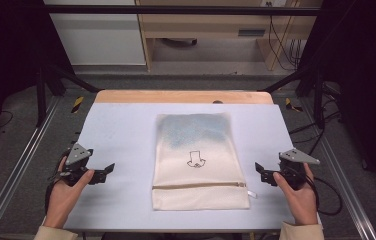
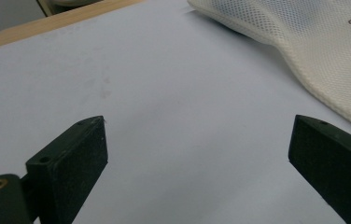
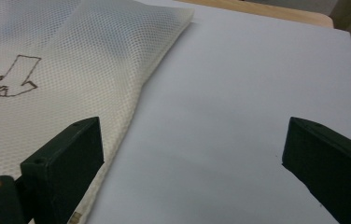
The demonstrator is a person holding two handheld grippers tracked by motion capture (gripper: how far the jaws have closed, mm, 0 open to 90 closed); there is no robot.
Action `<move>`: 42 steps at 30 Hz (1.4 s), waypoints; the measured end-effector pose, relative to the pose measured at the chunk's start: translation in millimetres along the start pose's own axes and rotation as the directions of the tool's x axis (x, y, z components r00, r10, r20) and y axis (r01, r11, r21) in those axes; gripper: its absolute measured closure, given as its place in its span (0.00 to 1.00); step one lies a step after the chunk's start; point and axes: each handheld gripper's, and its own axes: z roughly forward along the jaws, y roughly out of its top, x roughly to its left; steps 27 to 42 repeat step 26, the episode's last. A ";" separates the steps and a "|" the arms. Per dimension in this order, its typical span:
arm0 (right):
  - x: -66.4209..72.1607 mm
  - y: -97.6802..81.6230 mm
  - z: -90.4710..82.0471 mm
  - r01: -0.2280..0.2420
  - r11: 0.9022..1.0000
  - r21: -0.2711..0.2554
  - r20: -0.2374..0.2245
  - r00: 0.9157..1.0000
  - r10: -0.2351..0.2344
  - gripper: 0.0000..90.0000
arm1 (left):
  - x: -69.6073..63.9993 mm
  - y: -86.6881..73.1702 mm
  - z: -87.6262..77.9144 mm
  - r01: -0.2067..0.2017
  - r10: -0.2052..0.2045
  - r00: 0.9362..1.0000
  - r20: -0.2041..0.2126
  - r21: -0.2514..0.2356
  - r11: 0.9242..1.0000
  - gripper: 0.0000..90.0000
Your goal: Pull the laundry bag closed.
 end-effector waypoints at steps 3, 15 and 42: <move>-5.5 -2.3 -0.7 -0.017 1.000 0.000 0.012 1.000 0.017 0.07 | 7.8 -2.8 -1.2 0.011 -0.011 1.000 -0.016 0.001 1.000 0.05; -22.1 -19.3 3.9 -0.033 0.999 0.039 0.044 0.999 0.032 0.09 | 27.6 -14.5 6.1 0.010 -0.010 0.997 -0.077 0.010 1.000 0.05; -21.5 -30.6 4.5 0.007 0.998 0.065 0.064 0.998 -0.011 0.10 | 26.4 -18.0 14.1 -0.019 0.022 0.996 -0.089 0.042 0.999 0.05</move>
